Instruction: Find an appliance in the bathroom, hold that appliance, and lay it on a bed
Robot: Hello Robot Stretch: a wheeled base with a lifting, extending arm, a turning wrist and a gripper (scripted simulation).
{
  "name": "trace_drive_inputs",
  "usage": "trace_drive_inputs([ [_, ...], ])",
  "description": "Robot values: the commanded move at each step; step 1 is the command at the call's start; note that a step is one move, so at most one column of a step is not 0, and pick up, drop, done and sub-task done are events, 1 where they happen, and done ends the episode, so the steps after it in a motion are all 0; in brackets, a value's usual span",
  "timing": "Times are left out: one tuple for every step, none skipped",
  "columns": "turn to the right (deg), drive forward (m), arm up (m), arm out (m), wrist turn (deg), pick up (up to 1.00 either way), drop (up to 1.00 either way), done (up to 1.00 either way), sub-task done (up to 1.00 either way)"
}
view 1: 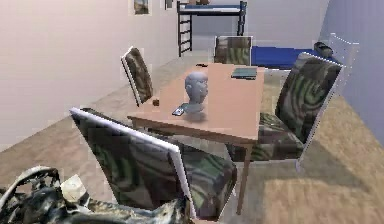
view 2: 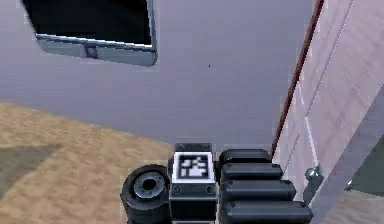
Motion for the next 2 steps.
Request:
trace_drive_inputs([
  [18.0,0.00,0.00,0.00,0.0,0.00,0.00,0.00,0.00],
  [0.0,0.05,0.00,0.00,0.0,0.00,0.00,0.00,0.00],
])
